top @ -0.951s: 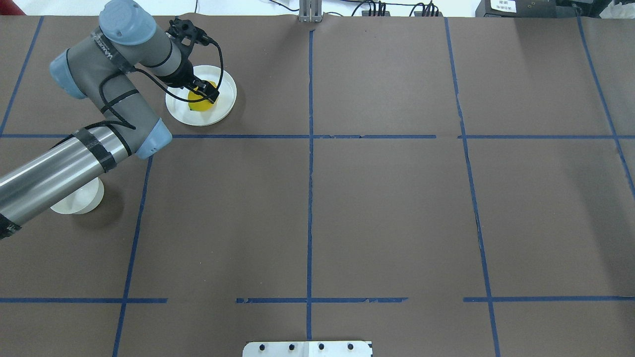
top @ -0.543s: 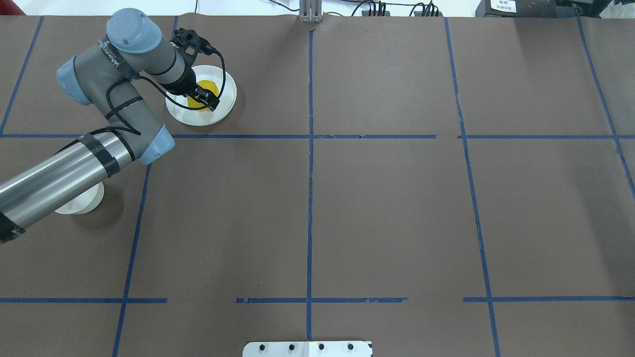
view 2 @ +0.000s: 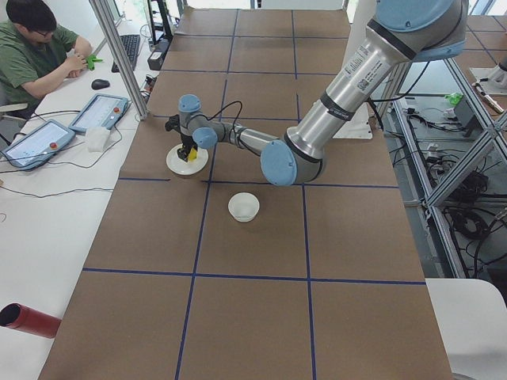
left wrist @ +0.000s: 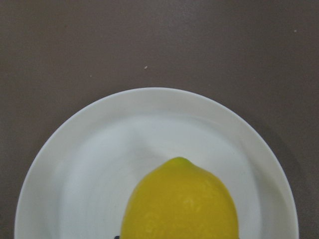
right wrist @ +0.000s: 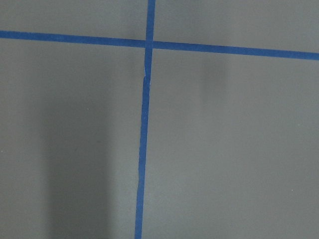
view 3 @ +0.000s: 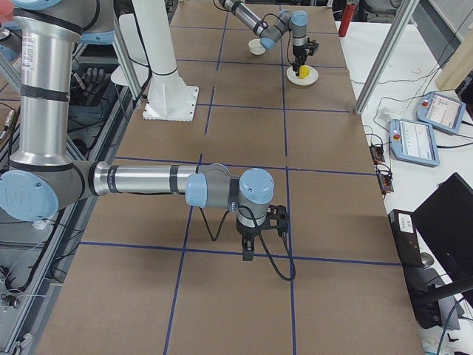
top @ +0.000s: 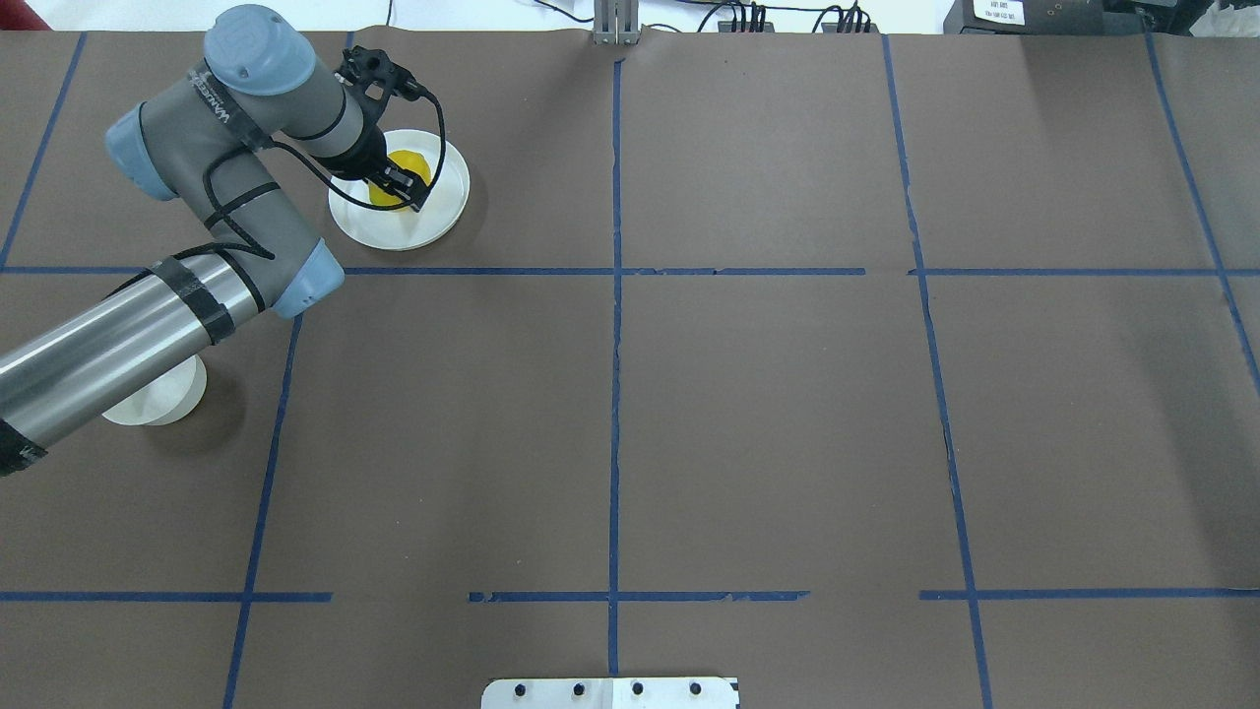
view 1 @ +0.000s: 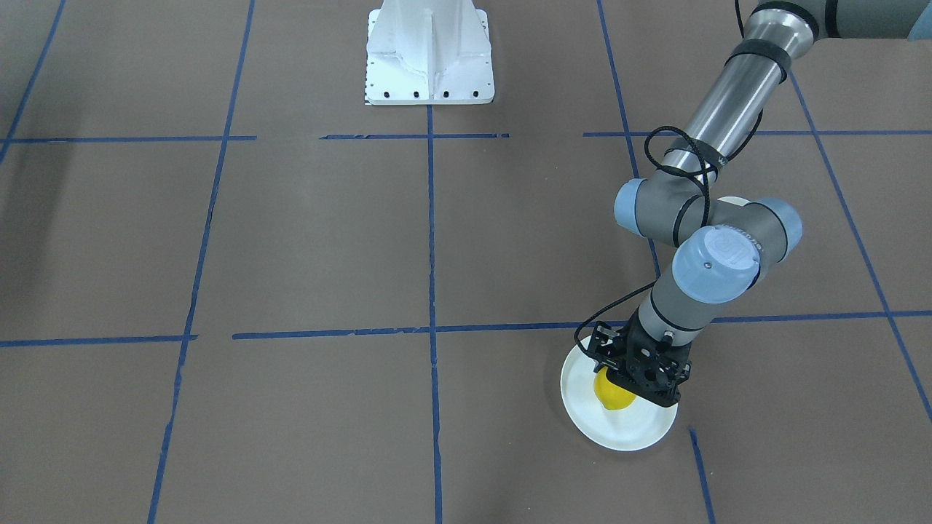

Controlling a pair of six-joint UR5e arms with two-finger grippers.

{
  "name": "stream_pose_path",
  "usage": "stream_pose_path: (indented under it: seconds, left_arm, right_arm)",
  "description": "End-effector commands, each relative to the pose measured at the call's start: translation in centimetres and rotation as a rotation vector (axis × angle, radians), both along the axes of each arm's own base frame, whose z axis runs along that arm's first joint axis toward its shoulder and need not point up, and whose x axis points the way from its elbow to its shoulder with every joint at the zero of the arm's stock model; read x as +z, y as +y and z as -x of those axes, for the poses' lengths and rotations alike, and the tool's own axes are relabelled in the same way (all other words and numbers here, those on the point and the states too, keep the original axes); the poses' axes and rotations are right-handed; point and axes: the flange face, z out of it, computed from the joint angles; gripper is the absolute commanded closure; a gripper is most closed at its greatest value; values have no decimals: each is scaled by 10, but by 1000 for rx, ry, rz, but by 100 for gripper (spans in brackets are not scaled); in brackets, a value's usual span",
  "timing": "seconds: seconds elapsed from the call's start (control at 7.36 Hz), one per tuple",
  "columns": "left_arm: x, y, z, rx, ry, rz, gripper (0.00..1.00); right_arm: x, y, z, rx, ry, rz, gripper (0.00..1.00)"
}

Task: Move lemon from plate to bowl
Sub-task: 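Lower the left gripper and close it around the lemon, then lift the lemon with the left gripper and carry it over the white bowl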

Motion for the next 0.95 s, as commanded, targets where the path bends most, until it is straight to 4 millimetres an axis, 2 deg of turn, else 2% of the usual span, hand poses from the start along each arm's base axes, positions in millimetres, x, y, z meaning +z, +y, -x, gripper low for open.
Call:
stream_pose_path:
  seconds: [0.0, 0.14, 0.27, 0.54, 0.68, 0.81]
  left_arm:
    - [-6, -14, 43, -29, 13, 57, 77]
    - [-10, -12, 67, -58, -26, 118, 77]
    - [-21, 1, 97, -84, -47, 154, 77]
    - [-32, 51, 154, -117, -95, 232, 77]
    - [-18, 76, 176, -153, -92, 273, 77]
    - [4, 111, 194, -163, -74, 324, 77]
  right_arm:
    - [-1, -1, 0, 0, 1, -2, 0]
    - [-1, -1, 0, 0, 1, -2, 0]
    - [0, 0, 0, 0, 1, 0, 0]
    - [0, 0, 0, 0, 1, 0, 0]
    - [0, -1, 0, 0, -1, 0, 0]
    - [0, 0, 0, 0, -1, 0, 0]
